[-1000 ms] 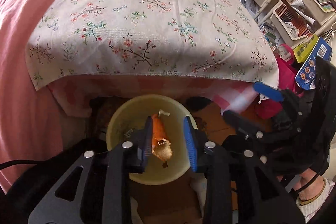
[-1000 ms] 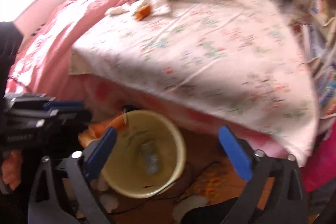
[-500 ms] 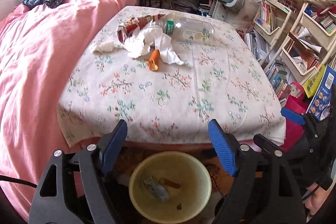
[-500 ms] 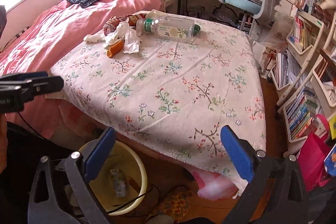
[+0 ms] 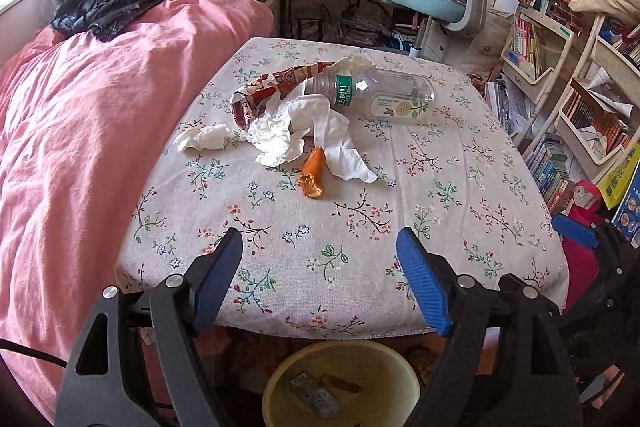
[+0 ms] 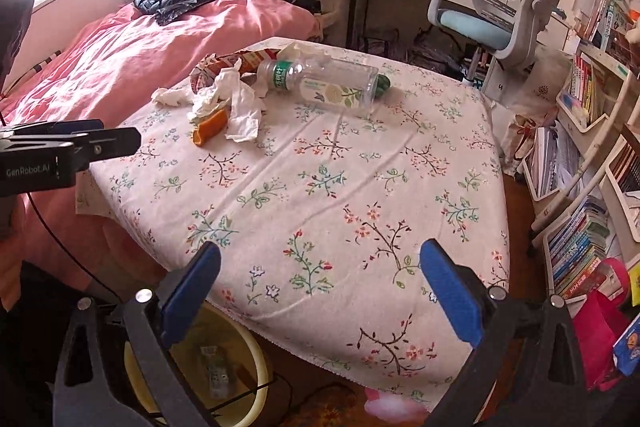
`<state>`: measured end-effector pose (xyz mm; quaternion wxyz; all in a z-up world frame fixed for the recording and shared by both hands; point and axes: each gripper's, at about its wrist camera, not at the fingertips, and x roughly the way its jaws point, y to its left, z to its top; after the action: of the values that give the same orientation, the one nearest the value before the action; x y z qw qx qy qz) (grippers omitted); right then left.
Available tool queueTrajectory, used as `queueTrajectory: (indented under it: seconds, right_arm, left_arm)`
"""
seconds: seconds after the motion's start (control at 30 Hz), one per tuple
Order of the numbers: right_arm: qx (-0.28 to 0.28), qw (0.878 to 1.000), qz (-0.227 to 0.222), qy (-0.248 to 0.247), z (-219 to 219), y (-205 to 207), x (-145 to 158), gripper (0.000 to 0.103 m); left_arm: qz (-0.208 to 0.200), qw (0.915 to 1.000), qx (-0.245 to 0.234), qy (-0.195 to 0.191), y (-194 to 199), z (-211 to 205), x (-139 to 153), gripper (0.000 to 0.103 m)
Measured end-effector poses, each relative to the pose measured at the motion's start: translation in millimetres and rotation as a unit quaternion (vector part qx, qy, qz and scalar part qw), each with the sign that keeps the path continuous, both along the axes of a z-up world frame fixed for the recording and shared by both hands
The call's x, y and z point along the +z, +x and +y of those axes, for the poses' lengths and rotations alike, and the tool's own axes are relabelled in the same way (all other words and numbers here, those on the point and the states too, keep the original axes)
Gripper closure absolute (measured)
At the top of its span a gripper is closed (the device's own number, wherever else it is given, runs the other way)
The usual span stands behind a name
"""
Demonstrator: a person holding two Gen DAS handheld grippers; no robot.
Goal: Collect trash
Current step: 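Move both open tools back over the table toward the crumpled tissues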
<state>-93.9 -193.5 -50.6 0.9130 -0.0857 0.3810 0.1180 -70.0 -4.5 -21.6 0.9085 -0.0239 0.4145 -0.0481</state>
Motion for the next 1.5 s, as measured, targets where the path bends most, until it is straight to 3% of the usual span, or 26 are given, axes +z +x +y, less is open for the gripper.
queueTrajectory:
  seconds: [0.53,0.77,0.93,0.97,1.03,1.23,1.5]
  right_arm:
    - [0.005,1.0,0.003,0.0,5,5,2,0.007]
    - [0.023,0.999,0.011,0.026,13,13,3,0.007]
    - [0.046,0.998,0.012,0.032,25,18,3,0.008]
    - [0.05,0.998,0.013,0.034,27,20,2,0.009]
    - [0.057,0.997,0.018,0.041,31,26,1,0.02]
    - [0.085,0.994,0.042,0.059,54,47,-4,0.033]
    - [0.112,0.989,0.053,0.076,86,65,-5,0.039]
  left_arm:
    - [0.0,1.0,0.0,-0.005,8,-1,-1,0.027]
    - [0.0,0.998,0.063,-0.012,39,47,10,0.027]
    - [0.011,0.9972,0.074,-0.005,66,64,9,0.027]
    - [0.014,0.9972,0.073,0.0,72,67,8,0.027]
    - [0.026,0.9975,0.066,0.003,85,72,3,0.027]
    - [0.052,0.9964,0.062,0.026,124,78,-15,0.032]
    - [0.077,0.9952,0.045,0.039,159,91,-43,0.041]
